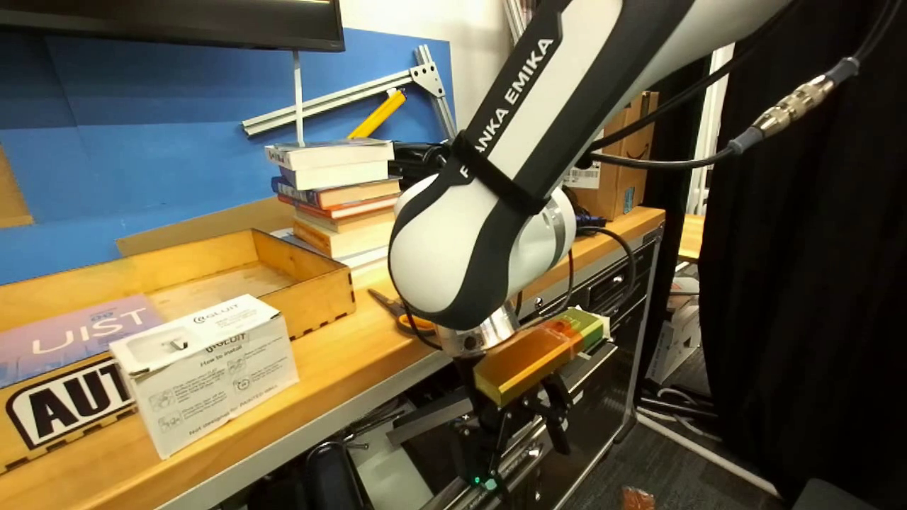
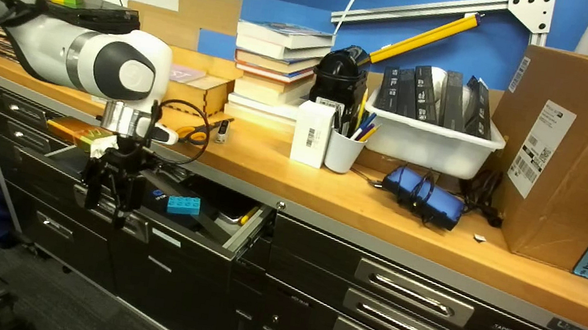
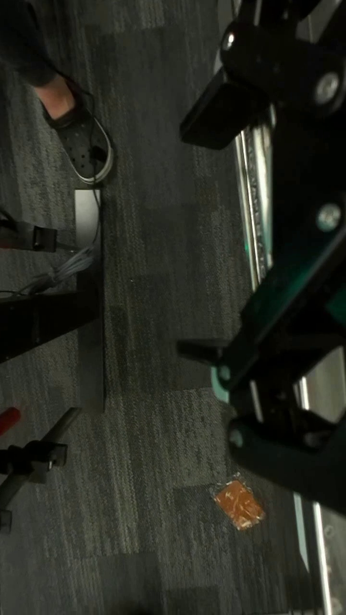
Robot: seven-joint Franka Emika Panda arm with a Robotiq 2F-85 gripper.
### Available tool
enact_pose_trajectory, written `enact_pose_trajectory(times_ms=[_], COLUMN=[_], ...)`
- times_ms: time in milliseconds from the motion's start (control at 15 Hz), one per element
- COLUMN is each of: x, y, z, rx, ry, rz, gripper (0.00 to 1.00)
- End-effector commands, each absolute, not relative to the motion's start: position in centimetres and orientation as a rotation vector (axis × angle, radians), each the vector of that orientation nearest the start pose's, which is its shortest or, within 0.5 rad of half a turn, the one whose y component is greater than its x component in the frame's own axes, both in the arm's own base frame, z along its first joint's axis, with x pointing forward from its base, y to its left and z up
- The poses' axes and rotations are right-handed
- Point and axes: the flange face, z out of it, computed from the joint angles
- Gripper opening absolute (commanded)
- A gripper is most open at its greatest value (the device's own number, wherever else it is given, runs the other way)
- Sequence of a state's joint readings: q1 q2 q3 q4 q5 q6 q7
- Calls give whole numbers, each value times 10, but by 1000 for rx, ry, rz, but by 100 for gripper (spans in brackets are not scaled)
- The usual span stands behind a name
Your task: Pick up the blue object from the box and put it in the open drawer, then pick up the scissors from the drawer and put it on the counter and close the drawer
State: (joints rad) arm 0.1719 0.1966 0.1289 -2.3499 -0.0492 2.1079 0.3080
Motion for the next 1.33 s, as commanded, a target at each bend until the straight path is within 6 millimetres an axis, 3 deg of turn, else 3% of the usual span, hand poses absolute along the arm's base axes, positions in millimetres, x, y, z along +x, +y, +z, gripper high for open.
enact_pose_trajectory(times_ms=[0,467,733,1067,1267], x=[461,504,515,505,488], y=[155,183,191,188,191], z=[217,225,228,239,275], rx=[-3344,-3558,-3602,-3569,-3470], ry=[39,142,231,352,220], rz=[440,-79,-315,-356,-187], gripper=[100,100,100,100,100])
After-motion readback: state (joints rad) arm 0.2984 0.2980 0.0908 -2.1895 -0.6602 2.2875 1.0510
